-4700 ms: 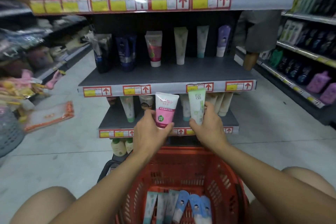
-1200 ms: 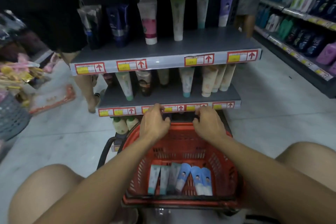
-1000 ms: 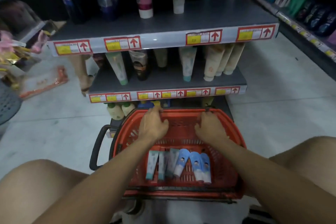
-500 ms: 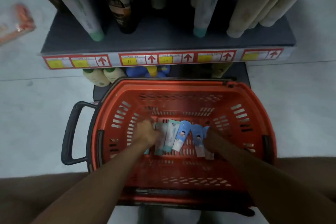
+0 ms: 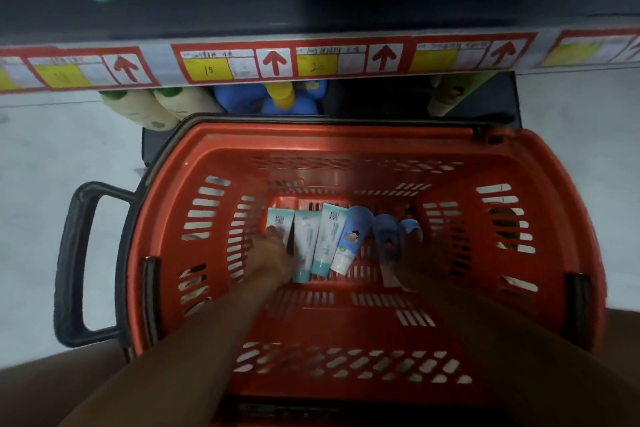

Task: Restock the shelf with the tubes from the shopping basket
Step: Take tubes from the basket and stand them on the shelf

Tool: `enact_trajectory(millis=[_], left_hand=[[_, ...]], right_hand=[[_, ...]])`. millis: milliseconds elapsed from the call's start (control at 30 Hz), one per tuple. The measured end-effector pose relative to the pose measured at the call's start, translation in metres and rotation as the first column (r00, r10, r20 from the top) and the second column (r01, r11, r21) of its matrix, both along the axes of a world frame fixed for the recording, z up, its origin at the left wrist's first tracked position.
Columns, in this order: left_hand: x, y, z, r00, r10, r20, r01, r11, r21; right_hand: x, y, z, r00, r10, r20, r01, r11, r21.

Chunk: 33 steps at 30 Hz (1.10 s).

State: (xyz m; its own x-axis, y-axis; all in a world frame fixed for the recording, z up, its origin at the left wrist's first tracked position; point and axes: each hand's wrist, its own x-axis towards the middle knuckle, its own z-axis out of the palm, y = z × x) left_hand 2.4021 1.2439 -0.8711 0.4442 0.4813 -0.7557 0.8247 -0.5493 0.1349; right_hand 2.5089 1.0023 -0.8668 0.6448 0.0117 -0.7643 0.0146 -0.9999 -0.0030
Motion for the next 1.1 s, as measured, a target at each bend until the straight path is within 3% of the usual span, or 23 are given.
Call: enact_trajectory(millis=[167, 300, 533, 667, 767, 933, 1100], left_hand=[[-0.001, -0.003, -0.019, 0.999, -0.017, 0.047, 0.013, 0.996, 0.091], [-0.001, -0.003, -0.024, 0.997, -0.013, 0.07, 0.003, 0.991, 0.134], [0.002, 0.0, -0.025, 0.997, 0.049, 0.062, -0.056, 0.991, 0.119], [0.004, 0.002, -0.014, 0.995, 0.081, 0.056, -0.087, 0.99, 0.109], [0.008, 0.002, 0.002, 0.991, 0.097, 0.094, -0.106, 0.989, 0.103], [0.013, -0.007, 0.04, 0.955, 0.145, 0.257, -0.173, 0.981, 0.088], [0.016, -0.02, 0.084, 0.907, 0.161, 0.388, -0.2, 0.978, 0.06]], right_hand=[[-0.004, 0.0, -0.01, 0.999, -0.013, 0.041, 0.012, 1.0, 0.006], [-0.011, -0.021, -0.071, 0.991, -0.033, 0.133, 0.029, 0.999, 0.028], [-0.005, -0.012, -0.059, 0.987, -0.119, 0.112, 0.106, 0.988, 0.11], [0.001, 0.002, -0.033, 0.999, -0.029, 0.017, 0.028, 0.998, 0.055], [0.003, 0.003, -0.023, 0.995, 0.077, 0.068, -0.084, 0.991, 0.107], [0.007, 0.013, 0.013, 0.968, -0.234, 0.084, 0.204, 0.94, 0.273], [0.006, 0.008, 0.061, 0.963, -0.235, 0.131, 0.171, 0.91, 0.379]])
